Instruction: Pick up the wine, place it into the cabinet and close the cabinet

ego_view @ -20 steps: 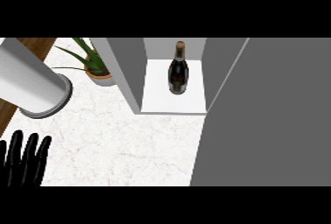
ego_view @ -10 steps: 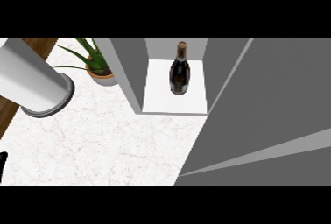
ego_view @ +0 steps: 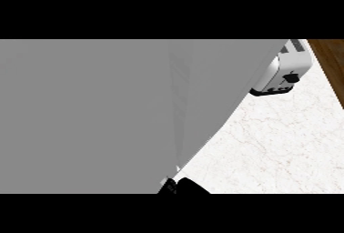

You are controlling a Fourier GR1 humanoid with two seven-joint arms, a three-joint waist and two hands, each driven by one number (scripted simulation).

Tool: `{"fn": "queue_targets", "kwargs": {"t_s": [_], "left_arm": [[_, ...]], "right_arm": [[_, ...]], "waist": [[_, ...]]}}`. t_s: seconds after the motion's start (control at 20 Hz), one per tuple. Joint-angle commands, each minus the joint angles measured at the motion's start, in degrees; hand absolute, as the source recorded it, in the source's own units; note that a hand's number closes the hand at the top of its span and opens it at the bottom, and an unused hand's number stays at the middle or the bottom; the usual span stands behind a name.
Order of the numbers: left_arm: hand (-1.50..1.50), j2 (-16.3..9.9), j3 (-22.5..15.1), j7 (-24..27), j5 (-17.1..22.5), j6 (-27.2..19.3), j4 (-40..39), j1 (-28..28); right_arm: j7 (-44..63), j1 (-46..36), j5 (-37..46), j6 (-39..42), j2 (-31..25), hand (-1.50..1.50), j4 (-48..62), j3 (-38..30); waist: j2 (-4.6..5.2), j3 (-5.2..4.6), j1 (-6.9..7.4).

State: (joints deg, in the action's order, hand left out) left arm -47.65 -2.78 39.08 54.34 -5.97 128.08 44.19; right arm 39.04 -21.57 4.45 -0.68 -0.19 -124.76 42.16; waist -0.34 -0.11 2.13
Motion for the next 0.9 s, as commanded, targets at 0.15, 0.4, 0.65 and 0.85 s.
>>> {"fn": "queue_targets", "kwargs": {"t_s": [0.15, 0.4, 0.65, 0.85], "left_arm": [[-1.5, -0.01, 5.84, -2.03, 2.63, 6.94, -0.65, 3.81], [-1.5, -0.36, 11.58, -6.19, 6.05, 7.86, 0.63, 3.17], [-1.5, 1.65, 12.88, -8.12, 5.16, 10.91, 0.64, 5.39], [-1.5, 1.88, 12.8, -11.78, 5.91, 10.4, -0.25, 0.99]], "right_arm": [[-2.81, -17.66, -2.22, -9.58, 0.18, 1.5, 16.84, -5.69], [-4.97, -26.91, -5.05, -11.27, 0.18, 1.5, 26.79, -9.31], [-9.06, -32.56, -6.0, -6.37, 0.18, 1.5, 36.89, -18.28], [-15.17, -31.76, -3.61, -5.3, 0.18, 1.5, 44.41, -19.28]], "waist": [[0.33, 0.05, 0.55], [0.35, 0.11, -0.03], [0.39, 0.1, -0.17], [0.48, 0.11, -0.92]]}}
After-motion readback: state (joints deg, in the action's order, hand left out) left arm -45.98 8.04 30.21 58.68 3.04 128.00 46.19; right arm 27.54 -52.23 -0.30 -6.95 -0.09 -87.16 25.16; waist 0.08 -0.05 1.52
